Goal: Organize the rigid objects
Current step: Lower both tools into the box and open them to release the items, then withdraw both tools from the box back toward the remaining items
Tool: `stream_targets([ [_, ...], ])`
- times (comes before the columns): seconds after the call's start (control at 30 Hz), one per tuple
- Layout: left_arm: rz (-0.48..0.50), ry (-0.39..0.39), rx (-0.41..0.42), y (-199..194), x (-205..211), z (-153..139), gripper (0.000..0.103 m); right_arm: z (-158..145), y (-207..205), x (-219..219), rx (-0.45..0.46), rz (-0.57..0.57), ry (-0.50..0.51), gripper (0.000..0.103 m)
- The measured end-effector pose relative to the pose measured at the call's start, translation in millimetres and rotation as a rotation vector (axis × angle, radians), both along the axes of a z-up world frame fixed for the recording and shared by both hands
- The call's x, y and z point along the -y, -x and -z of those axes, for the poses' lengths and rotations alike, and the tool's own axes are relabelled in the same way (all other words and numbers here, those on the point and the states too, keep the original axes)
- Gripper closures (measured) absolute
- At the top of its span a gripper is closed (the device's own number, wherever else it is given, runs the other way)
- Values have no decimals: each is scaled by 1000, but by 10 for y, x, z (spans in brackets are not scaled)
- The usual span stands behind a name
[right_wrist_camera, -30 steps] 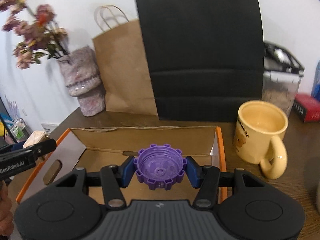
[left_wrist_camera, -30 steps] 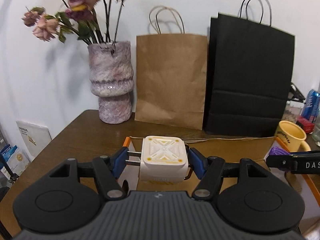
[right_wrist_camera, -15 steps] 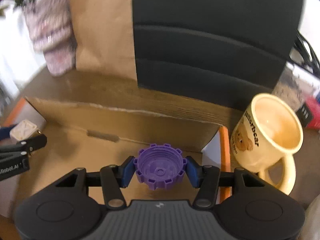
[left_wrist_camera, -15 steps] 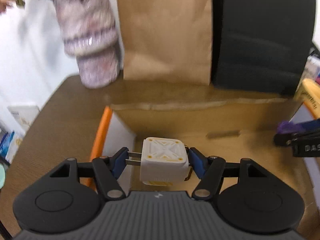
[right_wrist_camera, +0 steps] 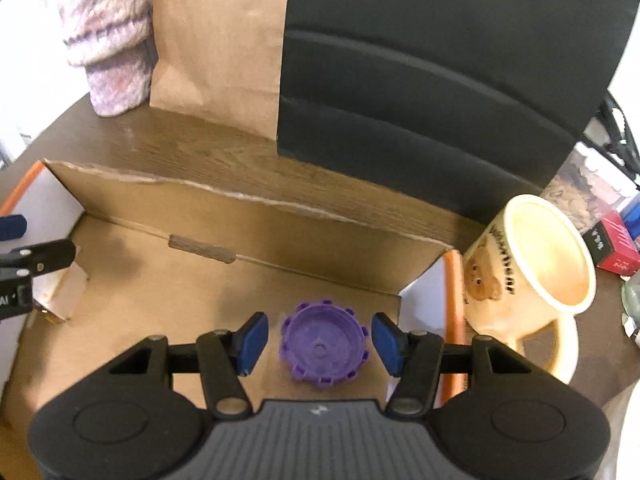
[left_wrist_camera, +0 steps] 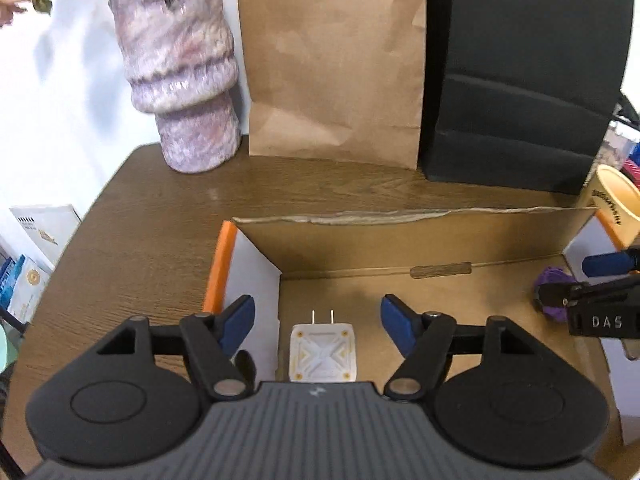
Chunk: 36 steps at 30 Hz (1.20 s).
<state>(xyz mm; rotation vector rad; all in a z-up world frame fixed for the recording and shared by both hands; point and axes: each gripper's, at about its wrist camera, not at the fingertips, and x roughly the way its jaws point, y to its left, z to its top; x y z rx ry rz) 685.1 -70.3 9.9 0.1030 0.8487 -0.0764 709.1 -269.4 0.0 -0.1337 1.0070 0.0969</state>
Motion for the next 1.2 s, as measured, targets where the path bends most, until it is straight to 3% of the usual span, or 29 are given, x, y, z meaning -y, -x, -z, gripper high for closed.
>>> stream_targets([
  [0.07, 13, -9, 8, 100, -1, -118, 22, -114, 85, 37, 15, -2, -4, 41],
  [0.3, 22, 5, 42, 469, -32, -551, 20, -527, 447, 118, 74, -5, -17, 30],
  [0.57, -5, 26, 205, 1027, -157, -931, 14, -878, 1019, 230, 217, 4, -124, 22],
  [0.73, 1, 66, 372, 1458, -254, -943, 10, -911, 1445, 234, 347, -1, -176, 22],
  [0.87, -7, 105, 461, 1726, -308, -895, 10, -870, 1762, 195, 448, -11, -176, 21],
  [1.0, -23, 131, 528, 1987, -383, -827, 10, -805, 2056, 194, 540, -8, -212, 17],
  [1.2, -34, 144, 575, 2305, -486, -744, 10, -679, 2356, 136, 571, -23, -195, 15],
])
